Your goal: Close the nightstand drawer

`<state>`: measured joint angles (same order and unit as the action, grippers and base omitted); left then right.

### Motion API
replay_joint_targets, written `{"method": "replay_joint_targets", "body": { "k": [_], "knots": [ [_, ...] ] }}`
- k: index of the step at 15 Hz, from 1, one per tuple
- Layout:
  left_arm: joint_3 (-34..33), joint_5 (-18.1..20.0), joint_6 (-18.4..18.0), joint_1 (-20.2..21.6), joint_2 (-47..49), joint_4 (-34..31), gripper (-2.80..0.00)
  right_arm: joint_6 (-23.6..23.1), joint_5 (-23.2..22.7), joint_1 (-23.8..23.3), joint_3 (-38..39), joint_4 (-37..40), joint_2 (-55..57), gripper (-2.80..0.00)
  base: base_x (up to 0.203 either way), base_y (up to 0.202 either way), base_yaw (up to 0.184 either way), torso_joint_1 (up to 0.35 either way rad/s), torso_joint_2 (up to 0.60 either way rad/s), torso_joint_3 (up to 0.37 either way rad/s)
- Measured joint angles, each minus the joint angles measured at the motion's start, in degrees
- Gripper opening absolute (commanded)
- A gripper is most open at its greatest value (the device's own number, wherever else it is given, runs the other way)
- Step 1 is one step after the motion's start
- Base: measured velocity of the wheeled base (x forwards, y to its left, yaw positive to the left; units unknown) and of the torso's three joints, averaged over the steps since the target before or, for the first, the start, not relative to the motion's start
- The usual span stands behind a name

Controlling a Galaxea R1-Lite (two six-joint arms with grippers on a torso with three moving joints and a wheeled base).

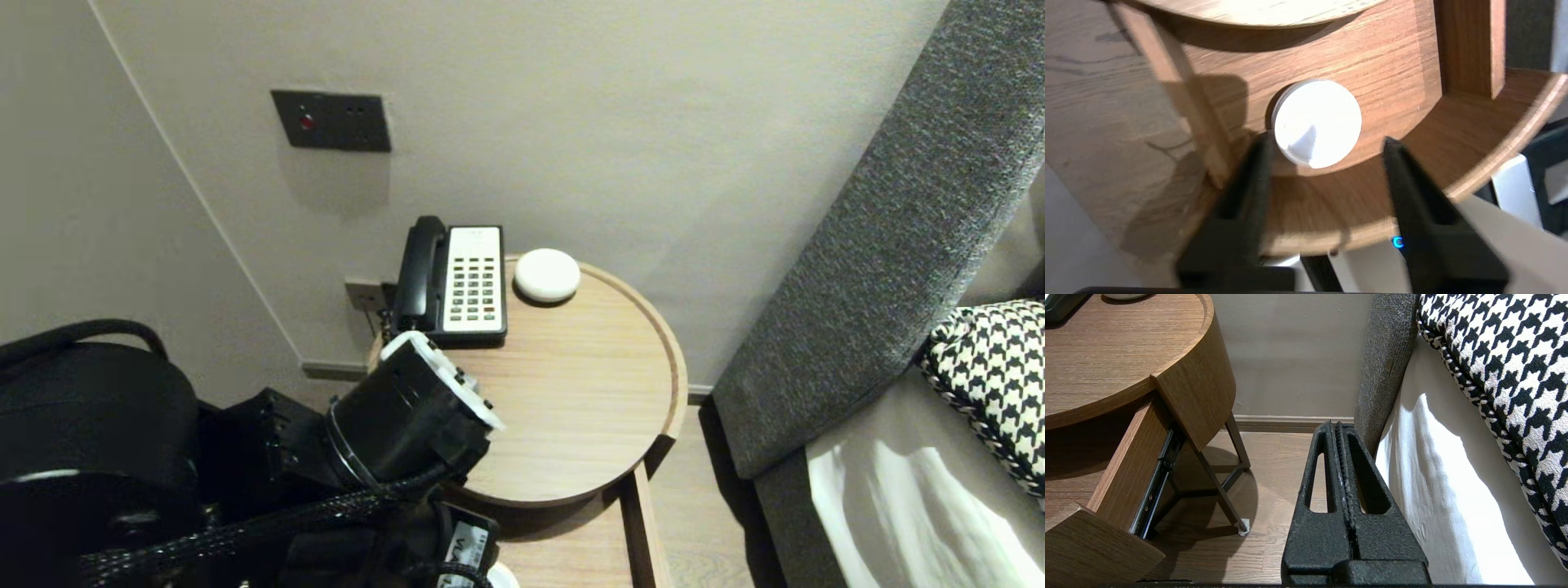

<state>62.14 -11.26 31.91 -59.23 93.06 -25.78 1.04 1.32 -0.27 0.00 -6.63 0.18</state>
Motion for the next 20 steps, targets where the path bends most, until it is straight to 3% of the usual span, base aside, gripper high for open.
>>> {"method": "replay_joint_targets", "body": {
  "k": [4,8,12,14,20],
  "knots": [
    [-0.85,0.17,1.24,0.0,-5.08,-6.32,-2.8,0.01,0.0,0.0,0.0,0.01,0.0,-2.8,0.0,0.0,0.0,0.0,0.0,0.0],
    [-7.64,2.94,1.19,0.0,-9.86,-8.92,-2.8,0.01,0.0,0.0,0.0,0.02,0.0,-2.8,0.0,0.0,0.0,0.0,0.0,0.0],
    [-11.48,10.59,0.17,-0.07,-13.88,-12.08,-2.8,0.01,0.0,0.0,0.0,0.02,0.0,-2.8,0.0,0.0,0.0,0.0,0.0,0.0],
    [-12.97,15.24,-3.41,-0.09,-15.63,-14.27,-2.8,0.01,0.0,0.0,0.0,0.02,0.0,-2.8,0.0,0.0,0.0,0.0,0.0,0.0],
    [-18.9,14.51,-5.42,-0.52,-15.2,-10.41,-2.8,0.01,0.0,0.0,0.0,0.02,0.0,-2.8,0.0,0.0,0.0,0.0,0.0,0.0]
  ]
}}
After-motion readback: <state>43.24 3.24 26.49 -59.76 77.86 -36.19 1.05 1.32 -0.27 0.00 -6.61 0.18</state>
